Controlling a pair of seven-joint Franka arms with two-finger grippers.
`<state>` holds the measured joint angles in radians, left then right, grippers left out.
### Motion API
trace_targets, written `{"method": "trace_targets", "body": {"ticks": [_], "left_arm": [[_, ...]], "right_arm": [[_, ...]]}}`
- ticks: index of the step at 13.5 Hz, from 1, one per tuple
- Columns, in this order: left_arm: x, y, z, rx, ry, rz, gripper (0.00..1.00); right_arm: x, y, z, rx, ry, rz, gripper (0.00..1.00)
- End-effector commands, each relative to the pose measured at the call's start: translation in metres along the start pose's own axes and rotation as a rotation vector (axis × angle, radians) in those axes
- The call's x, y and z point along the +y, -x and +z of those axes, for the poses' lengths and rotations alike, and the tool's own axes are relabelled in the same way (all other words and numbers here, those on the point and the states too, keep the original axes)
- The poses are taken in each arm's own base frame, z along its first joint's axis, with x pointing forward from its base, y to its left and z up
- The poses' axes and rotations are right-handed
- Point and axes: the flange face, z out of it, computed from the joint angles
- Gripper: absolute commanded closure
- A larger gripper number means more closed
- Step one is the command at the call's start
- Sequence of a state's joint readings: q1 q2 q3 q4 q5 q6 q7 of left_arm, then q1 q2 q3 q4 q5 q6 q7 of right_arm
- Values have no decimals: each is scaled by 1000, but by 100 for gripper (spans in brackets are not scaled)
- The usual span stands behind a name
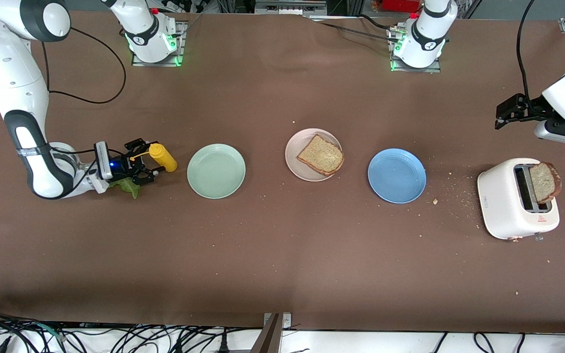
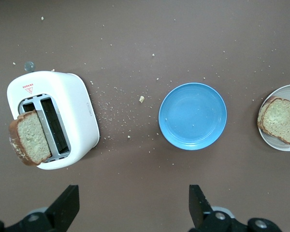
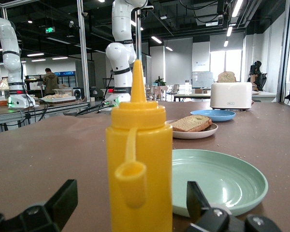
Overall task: Make sandwich in beige plate with both arms
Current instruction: 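Close the right gripper on the yellow mustard bottle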
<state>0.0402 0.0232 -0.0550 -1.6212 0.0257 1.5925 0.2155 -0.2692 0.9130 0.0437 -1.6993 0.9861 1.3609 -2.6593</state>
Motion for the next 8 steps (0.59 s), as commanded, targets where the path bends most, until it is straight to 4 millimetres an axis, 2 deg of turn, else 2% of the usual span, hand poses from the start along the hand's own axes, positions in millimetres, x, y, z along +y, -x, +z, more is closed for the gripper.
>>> {"method": "trace_targets", "body": {"ticks": [1,2,4,6,8], "left_arm": [[2,-2,-5,-2,14,-4,0],[2,-2,-5,-2,14,-4,0],[2,-2,-5,-2,14,-4,0],[2,-2,-5,-2,14,-4,0],[2,-2,-5,-2,14,-7,0]], "right_arm": [[3,-1,8,4,11,18,11],[2,-1,9,-2,-1,48,20],[8,-3,13,-23,-26,87,78],[11,-8,10,-21,-25,134,100],[23,-24,2,-42,-27,181,100]]}}
